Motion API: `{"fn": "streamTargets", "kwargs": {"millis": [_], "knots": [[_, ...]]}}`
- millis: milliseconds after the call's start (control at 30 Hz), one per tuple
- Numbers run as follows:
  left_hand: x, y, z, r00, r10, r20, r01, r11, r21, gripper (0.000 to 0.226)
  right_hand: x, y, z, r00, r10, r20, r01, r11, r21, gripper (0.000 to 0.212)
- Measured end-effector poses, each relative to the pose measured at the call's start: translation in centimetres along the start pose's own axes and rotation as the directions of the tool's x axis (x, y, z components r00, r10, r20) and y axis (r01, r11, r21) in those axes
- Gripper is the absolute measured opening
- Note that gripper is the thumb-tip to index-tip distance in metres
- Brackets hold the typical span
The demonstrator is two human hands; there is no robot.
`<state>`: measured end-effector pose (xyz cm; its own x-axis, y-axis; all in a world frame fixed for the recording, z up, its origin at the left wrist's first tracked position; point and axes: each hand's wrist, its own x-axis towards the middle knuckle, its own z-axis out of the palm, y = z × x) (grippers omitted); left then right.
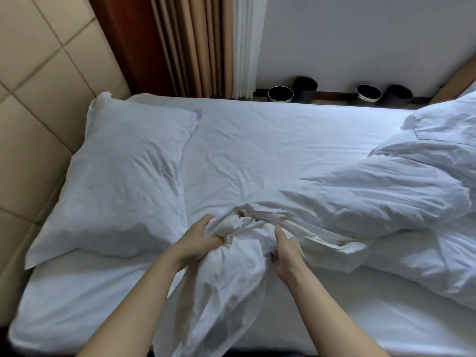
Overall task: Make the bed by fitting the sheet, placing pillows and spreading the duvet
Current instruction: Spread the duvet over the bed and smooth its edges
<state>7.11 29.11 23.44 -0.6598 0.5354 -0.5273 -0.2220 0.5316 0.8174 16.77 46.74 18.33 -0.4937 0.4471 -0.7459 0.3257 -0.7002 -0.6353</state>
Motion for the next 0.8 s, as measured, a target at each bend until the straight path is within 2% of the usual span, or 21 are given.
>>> {"fn": "streamTargets", "kwargs": {"millis": [33,100,167,267,367,533,633,700,767,800], "knots": [[-0.1,0.0,-0.2,1.000,0.010,0.012,-0.011,0.999,0.037,0.035,-0.4,0.0,0.2,0.999,-0.023,0.026,0.024,0.999,-0.044,0.052],[0.0,0.0,0.1,0.997,-0.019,0.080,0.019,1.000,0.007,0.030,-1.3,-0.4,0.6,0.989,-0.108,0.105,0.123,0.981,-0.150,0.056],[0.1,0.0,1.6,0.983,-0.053,0.177,0.054,0.999,-0.001,0.035,-2.0,-0.9,0.8,0.974,-0.134,0.181,0.172,0.961,-0.215,0.047],[1.1,-0.4,4.7,0.976,0.052,0.210,-0.046,0.998,-0.037,0.070,-2.7,-1.3,0.3,0.955,-0.044,0.295,0.081,0.990,-0.114,0.049],[2.5,-0.8,6.4,0.988,0.097,0.123,-0.092,0.995,-0.047,0.089,-2.9,-1.0,-0.8,0.935,0.026,0.355,-0.012,0.999,-0.040,0.048],[3.8,0.0,7.6,0.992,0.122,0.035,-0.121,0.992,-0.032,0.084,-3.5,-1.3,-2.0,0.922,0.046,0.385,0.000,0.993,-0.120,0.042],[4.7,0.3,8.9,0.986,0.167,-0.025,-0.166,0.986,0.032,0.084,-3.7,-1.5,-2.5,0.930,0.026,0.366,-0.030,1.000,0.006,0.055],[4.5,0.8,9.5,0.973,0.220,-0.072,-0.218,0.975,0.040,0.059,-3.6,-1.3,-3.0,0.938,0.008,0.346,-0.053,0.991,0.120,0.066],[3.8,1.6,9.7,0.955,0.294,-0.029,-0.289,0.951,0.106,0.034,-3.7,-1.7,-3.6,0.958,-0.028,0.285,-0.032,0.979,0.203,0.067],[3.6,1.9,9.6,0.949,0.317,0.005,-0.314,0.940,0.134,0.029,-3.6,-2.0,-4.1,0.972,-0.064,0.226,0.013,0.975,0.220,0.066]]}}
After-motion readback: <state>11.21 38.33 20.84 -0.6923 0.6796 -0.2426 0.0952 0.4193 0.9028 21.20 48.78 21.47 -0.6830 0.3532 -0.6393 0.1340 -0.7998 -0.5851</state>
